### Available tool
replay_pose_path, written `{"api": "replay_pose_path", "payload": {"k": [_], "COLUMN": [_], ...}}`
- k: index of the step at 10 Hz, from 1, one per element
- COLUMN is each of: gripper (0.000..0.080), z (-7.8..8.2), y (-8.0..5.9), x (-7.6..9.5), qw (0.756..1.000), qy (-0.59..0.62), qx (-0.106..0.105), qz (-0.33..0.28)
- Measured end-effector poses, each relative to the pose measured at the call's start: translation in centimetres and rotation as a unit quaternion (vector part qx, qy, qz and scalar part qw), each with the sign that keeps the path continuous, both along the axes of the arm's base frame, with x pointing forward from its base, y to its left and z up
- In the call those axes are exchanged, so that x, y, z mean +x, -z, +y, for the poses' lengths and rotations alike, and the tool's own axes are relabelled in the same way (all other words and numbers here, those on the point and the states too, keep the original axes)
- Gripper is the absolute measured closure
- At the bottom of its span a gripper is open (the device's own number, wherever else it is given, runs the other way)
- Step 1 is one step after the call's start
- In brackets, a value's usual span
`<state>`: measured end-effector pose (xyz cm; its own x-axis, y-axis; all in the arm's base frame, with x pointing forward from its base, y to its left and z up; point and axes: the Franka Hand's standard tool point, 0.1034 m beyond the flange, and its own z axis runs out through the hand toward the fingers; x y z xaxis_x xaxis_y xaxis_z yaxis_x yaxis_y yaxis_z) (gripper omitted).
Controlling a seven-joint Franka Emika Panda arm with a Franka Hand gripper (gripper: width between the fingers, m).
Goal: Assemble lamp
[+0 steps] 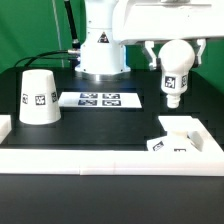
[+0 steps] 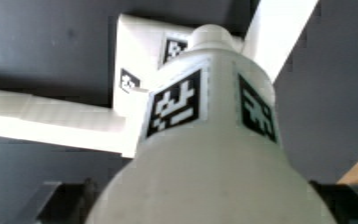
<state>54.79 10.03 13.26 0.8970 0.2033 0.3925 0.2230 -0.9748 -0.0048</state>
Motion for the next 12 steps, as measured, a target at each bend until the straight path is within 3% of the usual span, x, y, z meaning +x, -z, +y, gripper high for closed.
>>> {"api": "replay_pose_path", "payload": {"k": [3,4,5,9,12], "gripper": [0.0223,0.0223,0.0223,0.0223,0.0223], "z": [0.0,0.3,0.3,0.4,0.5], "y": [0.2,1.1,1.2,-1.0,-1.3], "x": [0.0,-0.2,0.0,3.8,4.3], "qw": [1.000,1.000,0.999,0.999,0.999], "qy": [0.000,-0.021,-0.033,-0.046,-0.046], "qx": [0.000,-0.008,-0.014,-0.017,-0.016], "qz": [0.001,0.001,0.012,0.015,0.010]}}
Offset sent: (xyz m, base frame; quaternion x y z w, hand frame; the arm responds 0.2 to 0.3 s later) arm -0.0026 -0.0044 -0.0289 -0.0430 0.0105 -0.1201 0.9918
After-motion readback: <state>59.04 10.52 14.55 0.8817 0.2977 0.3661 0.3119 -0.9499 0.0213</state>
